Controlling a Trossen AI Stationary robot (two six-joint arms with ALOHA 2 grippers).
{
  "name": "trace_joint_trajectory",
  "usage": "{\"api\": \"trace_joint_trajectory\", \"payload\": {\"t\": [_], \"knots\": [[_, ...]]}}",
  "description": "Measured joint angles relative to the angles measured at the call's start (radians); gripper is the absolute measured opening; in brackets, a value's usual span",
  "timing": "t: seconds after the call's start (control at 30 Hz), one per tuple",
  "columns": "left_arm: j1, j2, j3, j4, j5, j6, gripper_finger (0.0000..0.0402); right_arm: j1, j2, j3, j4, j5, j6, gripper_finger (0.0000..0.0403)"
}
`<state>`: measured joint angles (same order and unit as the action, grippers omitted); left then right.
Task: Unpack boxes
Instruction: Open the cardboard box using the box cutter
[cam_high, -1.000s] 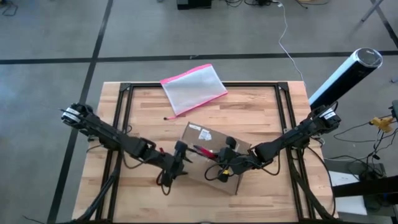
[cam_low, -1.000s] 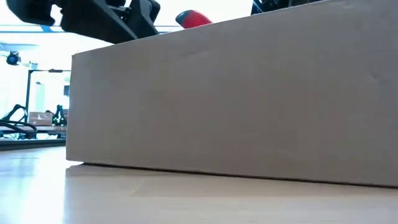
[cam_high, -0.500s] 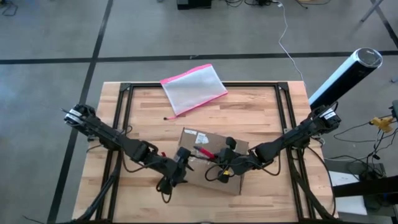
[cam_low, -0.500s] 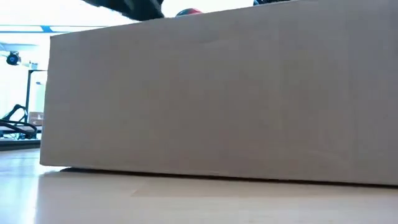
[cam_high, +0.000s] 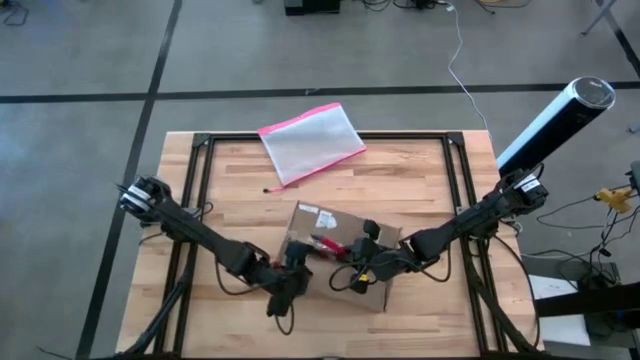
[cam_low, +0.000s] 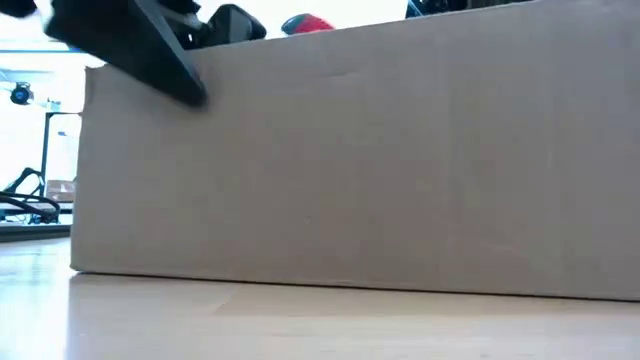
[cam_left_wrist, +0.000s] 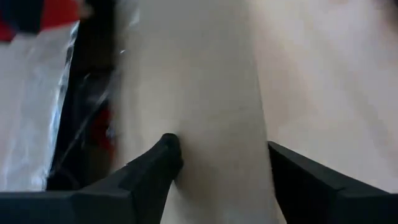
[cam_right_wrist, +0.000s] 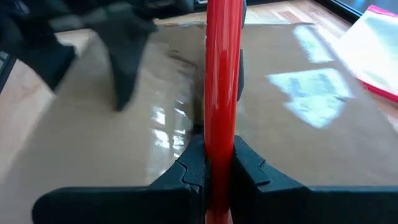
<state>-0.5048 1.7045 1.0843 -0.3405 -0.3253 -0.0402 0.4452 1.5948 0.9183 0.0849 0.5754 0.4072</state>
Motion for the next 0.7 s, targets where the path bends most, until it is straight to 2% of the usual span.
{"api": "trace_joint_trajectory", "payload": {"t": [0.07, 0.13, 0.33, 0.4, 0.7], "knots": [[0.004, 0.015, 0.0, -0.016, -0.045, -0.017, 0.0211, 0.002, 0.0, 0.008, -0.006, 0.0, -0.009, 0.0019], [0.005, 0.018, 0.0, -0.03, -0.048, -0.024, 0.0178, 0.008, -0.001, 0.017, -0.013, -0.006, -0.012, 0.0019], [0.004, 0.013, -0.002, -0.043, 0.021, -0.031, 0.0026, 0.026, -0.002, 0.076, -0.189, -0.007, 0.003, 0.0019], [0.004, 0.013, -0.002, -0.043, 0.023, -0.029, 0.0013, 0.03, -0.002, 0.094, -0.229, -0.007, 0.009, 0.0019], [0.005, 0.012, -0.003, -0.044, 0.023, -0.025, 0.0002, 0.046, -0.002, 0.11, -0.336, -0.008, 0.034, 0.0019]]}}
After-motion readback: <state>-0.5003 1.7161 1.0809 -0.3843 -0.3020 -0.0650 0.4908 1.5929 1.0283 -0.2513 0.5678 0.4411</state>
